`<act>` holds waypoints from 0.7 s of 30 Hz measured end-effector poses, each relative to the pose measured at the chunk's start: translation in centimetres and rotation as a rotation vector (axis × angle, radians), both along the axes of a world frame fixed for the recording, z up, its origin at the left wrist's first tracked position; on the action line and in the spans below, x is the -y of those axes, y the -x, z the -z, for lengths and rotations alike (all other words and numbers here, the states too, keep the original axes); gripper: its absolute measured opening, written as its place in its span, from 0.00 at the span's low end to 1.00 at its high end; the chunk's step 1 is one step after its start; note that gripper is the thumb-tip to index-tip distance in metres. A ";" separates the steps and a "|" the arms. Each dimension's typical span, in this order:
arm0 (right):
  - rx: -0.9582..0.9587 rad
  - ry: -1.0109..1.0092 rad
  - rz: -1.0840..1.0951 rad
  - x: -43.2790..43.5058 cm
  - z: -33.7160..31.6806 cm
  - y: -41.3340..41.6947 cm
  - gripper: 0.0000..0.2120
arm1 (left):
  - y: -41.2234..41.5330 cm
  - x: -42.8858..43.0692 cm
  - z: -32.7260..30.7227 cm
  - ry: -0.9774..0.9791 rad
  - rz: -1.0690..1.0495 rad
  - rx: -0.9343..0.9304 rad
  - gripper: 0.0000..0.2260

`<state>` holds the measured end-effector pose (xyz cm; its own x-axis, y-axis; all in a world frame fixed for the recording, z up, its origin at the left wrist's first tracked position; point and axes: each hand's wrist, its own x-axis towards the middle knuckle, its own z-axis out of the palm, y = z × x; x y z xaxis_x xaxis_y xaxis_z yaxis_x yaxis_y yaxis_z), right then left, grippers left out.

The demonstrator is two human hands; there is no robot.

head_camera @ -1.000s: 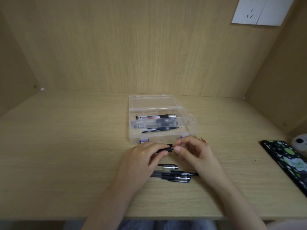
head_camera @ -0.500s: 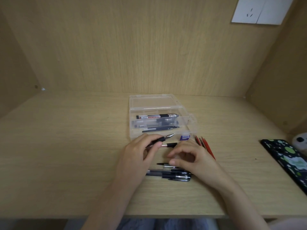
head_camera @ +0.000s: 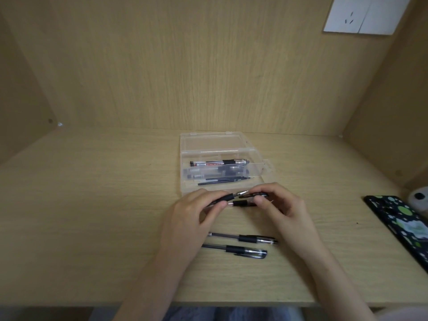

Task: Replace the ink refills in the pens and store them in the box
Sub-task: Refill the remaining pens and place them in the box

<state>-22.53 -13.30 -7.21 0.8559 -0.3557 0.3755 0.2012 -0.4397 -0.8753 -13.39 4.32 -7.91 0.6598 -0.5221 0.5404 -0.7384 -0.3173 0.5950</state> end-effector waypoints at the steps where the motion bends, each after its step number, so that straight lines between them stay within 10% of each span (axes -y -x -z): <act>1: 0.020 -0.001 0.004 0.0 0.0 0.1 0.08 | 0.0 -0.1 0.0 0.010 0.005 -0.007 0.15; 21: -0.042 -0.027 -0.084 -0.7 -0.2 0.2 0.09 | 0.1 0.1 0.2 -0.094 0.125 0.064 0.15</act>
